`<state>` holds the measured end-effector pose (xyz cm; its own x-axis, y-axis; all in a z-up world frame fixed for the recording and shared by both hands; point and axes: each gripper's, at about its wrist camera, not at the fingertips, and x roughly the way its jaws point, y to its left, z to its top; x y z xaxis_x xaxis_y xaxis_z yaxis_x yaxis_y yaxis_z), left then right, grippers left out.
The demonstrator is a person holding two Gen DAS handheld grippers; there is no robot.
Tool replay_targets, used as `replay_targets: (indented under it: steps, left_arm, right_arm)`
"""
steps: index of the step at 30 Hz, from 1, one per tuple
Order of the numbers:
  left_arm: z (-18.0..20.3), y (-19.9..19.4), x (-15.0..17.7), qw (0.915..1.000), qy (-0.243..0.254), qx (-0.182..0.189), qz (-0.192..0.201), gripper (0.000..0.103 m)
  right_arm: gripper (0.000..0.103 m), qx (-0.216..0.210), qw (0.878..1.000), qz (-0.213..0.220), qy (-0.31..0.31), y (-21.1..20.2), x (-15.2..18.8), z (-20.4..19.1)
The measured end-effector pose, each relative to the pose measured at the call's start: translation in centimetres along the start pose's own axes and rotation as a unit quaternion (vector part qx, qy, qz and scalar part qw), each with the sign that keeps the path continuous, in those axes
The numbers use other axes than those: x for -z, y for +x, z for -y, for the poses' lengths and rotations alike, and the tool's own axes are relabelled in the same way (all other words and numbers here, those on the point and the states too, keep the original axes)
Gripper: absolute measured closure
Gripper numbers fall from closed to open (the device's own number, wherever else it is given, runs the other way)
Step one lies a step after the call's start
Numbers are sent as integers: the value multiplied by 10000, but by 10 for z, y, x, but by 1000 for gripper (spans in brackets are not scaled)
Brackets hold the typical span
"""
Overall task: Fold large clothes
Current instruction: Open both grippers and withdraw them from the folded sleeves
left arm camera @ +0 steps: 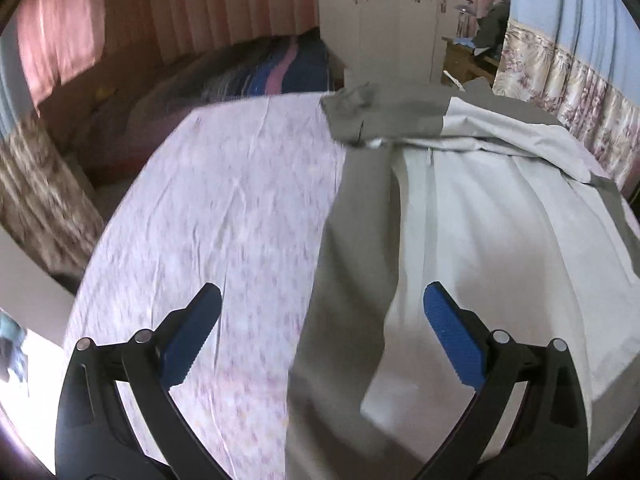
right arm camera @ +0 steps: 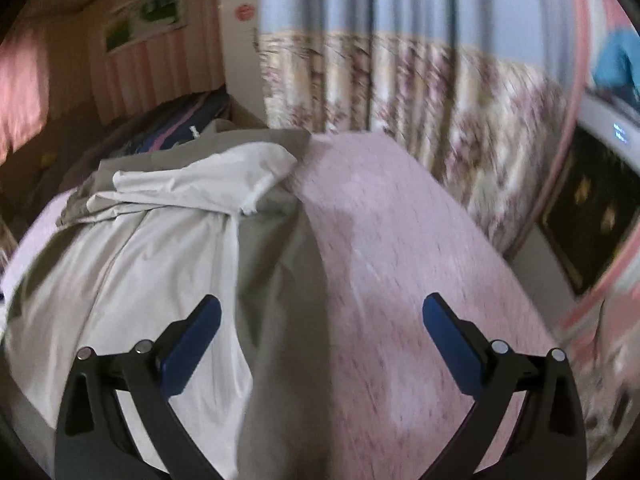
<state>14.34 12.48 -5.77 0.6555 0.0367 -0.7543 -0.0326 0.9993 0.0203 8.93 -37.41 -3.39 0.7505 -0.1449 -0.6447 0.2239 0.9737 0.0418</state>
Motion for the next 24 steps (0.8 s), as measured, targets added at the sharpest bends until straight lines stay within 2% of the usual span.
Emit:
replay_targets:
  steps: [2,4,6,9,11,14,19,24]
  left_arm:
    - [-2,-7,12,9999,-14,-105,46,3]
    - [1,-11,21,9998,117,-160,48,3]
    - [6,-12,29,9998,190,-54,-49,3]
    - [7,-14,39,9996,129,230,-114,3]
    - [6,-12,43,9997,101,175,-144,3]
    - [4,-6,45,9995,109,206,-205,3]
    - [-2,-2,47,9995,60,255,-193,8]
    - [-10,-1,43,9993,-12,353,-117,8]
  right_arm:
    - [2,-15,9998,-65,187,-8,10,12]
    - [2,84,9999,-108,87,-14,16,13]
    - [2,137,9997,-139,-139,-21,20,8]
    - [2,-23,9995,-168,-273,-30,24,1]
    - [2,-37,9988,-225,-424,-31,30,-6]
    - [2,197,9971,-389,-627,-24,31,-11]
    - [3,146,9968,-711,-334,-10,33,-4]
    - [3,195,9960,-867,-126,-3,42,-2]
